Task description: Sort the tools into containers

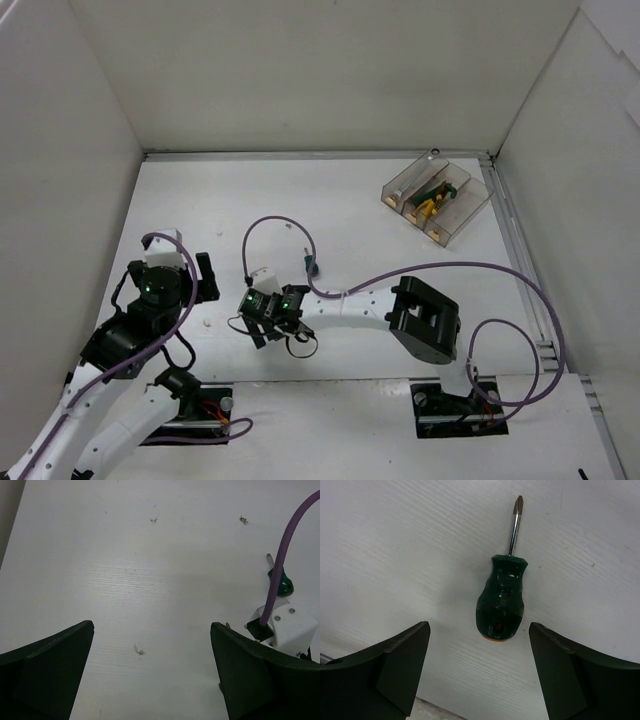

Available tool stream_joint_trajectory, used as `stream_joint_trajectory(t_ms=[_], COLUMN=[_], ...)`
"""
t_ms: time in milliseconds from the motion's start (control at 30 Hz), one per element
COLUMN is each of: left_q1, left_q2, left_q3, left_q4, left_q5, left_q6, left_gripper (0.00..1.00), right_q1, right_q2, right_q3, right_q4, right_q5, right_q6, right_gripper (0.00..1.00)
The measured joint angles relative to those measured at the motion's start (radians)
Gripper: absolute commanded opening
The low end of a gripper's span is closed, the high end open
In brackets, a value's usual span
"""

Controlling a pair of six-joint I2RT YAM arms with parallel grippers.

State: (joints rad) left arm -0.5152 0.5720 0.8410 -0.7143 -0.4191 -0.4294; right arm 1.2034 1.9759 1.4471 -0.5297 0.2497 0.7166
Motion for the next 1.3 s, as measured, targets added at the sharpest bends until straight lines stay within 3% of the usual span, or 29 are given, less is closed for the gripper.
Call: stream_joint_trajectory(t_ms=[267,367,467,600,700,800,1300], left_q1=[0.000,0.000,0.000,0.000,0.000,0.000,0.000], left_q2=[0.010,0.010,0.011,0.010,0.010,0.011,0.009], left_q3=[0.000,0.000,0.000,0.000,0.000,0.000,0.000], left_q4=[0.000,0.000,0.000,0.000,0.001,0.001,0.001], left_q5=[0.007,0.008,0.011,0.011,0.011,0.011,0.012], left_q6=[0.001,0.001,0.001,0.001,0.001,0.002,0.002], left_gripper=[1.00,1.00,1.00,1.00,1.00,1.00,1.00], right_q1=[-0.018,-0.039,-0.054,-0.066,-0.074,-0.080,-0.157], right_q2=[0.066,0.068,0.069,0.069,0.069,0.064,-0.057], right_q3=[0.035,0.035,0.034,0.028,0.024,0.017,-0.021], right_q4=[0.023,0.032,0.039,0.049,0.059,0.069,0.043], right_q5=[0.003,0.000,0.004,0.016,0.021,0.025,0.078], right_q6=[-0.001,0.001,0.007,0.018,0.021,0.016,-0.045], right_gripper=[0.69,0.61,0.49,0.23,0.09,0.00,0.00])
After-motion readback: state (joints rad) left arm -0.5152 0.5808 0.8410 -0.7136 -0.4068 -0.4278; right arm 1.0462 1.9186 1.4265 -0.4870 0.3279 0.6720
